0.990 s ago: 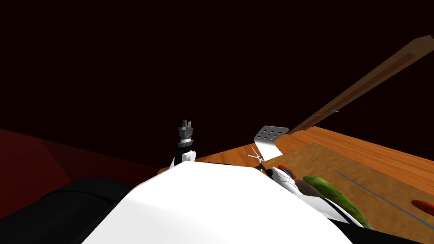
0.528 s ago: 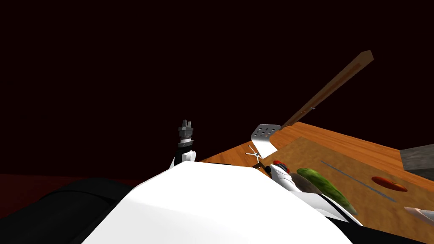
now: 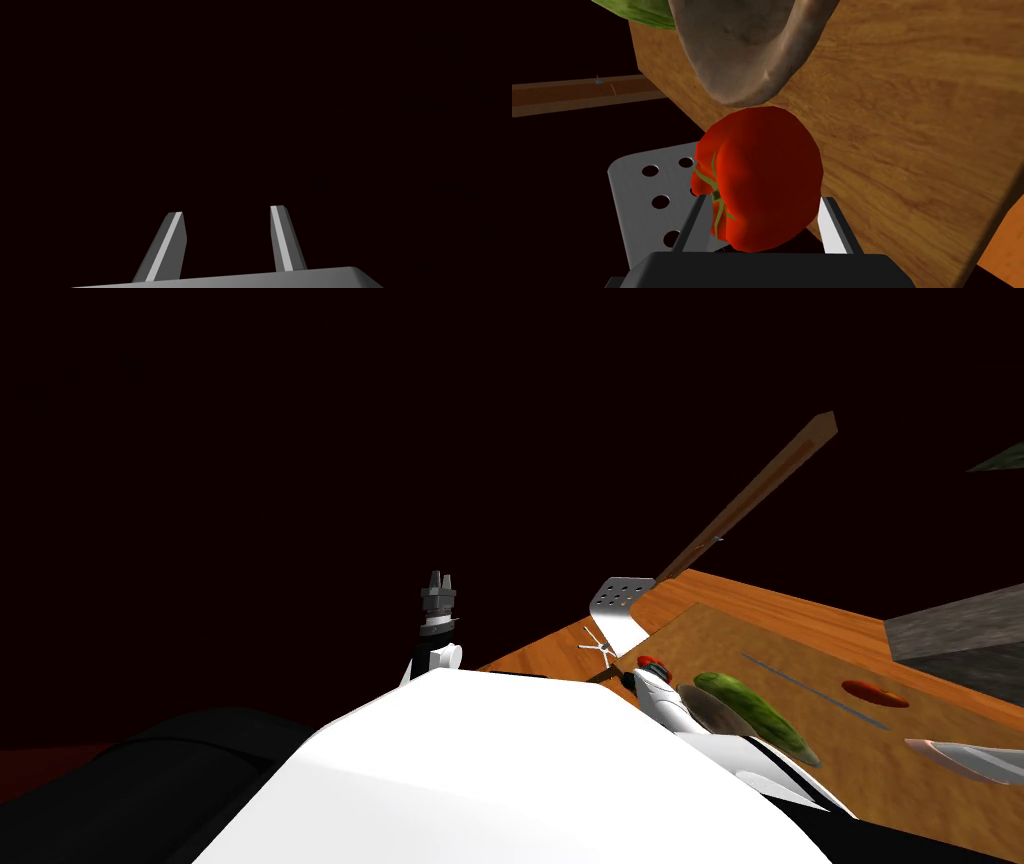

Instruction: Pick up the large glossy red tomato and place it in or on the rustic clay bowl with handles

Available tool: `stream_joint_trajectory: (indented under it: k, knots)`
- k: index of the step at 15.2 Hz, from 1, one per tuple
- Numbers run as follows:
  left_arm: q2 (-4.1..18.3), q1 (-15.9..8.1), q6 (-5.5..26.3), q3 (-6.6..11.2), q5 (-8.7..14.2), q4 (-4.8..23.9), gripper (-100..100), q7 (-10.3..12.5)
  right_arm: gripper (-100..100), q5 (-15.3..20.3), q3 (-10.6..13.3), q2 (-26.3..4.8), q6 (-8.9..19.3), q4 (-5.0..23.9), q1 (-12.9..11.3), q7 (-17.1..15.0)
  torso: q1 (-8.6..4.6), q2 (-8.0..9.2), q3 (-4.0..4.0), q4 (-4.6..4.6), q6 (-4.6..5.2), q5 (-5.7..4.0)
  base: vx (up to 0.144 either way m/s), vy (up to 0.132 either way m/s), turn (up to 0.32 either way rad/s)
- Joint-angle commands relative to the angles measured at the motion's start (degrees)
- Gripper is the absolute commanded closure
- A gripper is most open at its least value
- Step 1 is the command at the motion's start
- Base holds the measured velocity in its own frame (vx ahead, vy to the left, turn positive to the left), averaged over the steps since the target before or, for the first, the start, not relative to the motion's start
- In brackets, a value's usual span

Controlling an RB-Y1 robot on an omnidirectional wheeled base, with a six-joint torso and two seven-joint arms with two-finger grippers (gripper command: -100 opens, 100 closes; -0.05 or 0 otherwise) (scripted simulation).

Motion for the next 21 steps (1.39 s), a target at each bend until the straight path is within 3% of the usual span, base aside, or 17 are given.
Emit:
stream_joint_trajectory:
  k: [1, 2, 3, 5, 6, 10, 13, 19, 21]
  knots:
    - [0.00, 0.00, 0.00, 0.00, 0.00, 0.00, 0, 0.00, 100, -1.17, -0.31, 0.06, 0.37, -1.67, 0.53, 1.86, 0.00, 0.00, 0.00, 0.00, 0.00, 0.00, -0.049, 0.050, 0.011]
    - [0.00, 0.00, 0.00, 0.00, 0.00, 0.00, 0, 0.00, 100, -1.17, -0.31, 0.06, 0.37, -1.67, 0.53, 1.86, -0.05, 0.03, 0.01, 0.00, 0.05, 0.01, -0.028, 0.025, 0.001]
    - [0.00, 0.00, 0.00, 0.00, 0.00, 0.00, 0, 0.00, 100, -0.08, 0.46, -0.74, 0.21, -2.77, -1.11, 2.05, -0.14, 0.01, 0.01, 0.00, 0.08, 0.01, -0.068, 0.074, -0.050]
    - [0.00, 0.00, 0.00, 0.00, 0.00, 0.00, 0, 0.00, 100, -0.08, 0.46, -0.74, 0.21, -2.77, -1.11, 2.05, 0.06, 0.15, 0.09, 0.04, 0.04, 0.08, -0.093, 0.086, -0.025]
    - [0.00, 0.00, 0.00, 0.00, 0.00, 0.00, 0, 0.00, 100, 0.96, 0.94, -1.90, 0.04, -3.67, -2.31, 2.48, 0.05, 0.20, 0.12, 0.04, 0.05, 0.08, -0.128, 0.074, -0.038]
    - [-0.01, -0.01, 0.00, -0.01, 0.00, 0.00, 0, 0.00, 100, 2.48, 0.98, -4.63, -0.29, -4.63, -2.96, 3.78, 0.29, 0.41, 0.23, 0.07, 0.11, 0.22, -0.130, 0.114, -0.042]
    - [0.00, -0.01, 0.00, 0.00, 0.00, 0.00, 0, 0.00, 100, 2.48, 0.98, -4.63, -0.29, -4.63, -2.96, 3.78, 0.09, 0.39, 0.23, 0.08, 0.14, 0.19, -0.081, 0.041, -0.028]
    - [0.00, 0.00, 0.00, 0.01, 0.00, 0.00, 0, 0.00, 100, 3.71, -0.79, -10.04, -1.06, -4.73, -0.47, 6.98, -0.12, 0.40, 0.22, 0.05, 0.31, 0.25, -0.076, 0.022, -0.051]
    - [0.01, 0.00, 0.00, 0.01, 0.00, 0.00, 0, 0.00, 100, 3.74, -0.97, -10.39, -1.12, -4.67, -0.13, 7.24, -0.23, 0.46, 0.24, 0.03, 0.33, 0.22, -0.081, -0.016, -0.056]
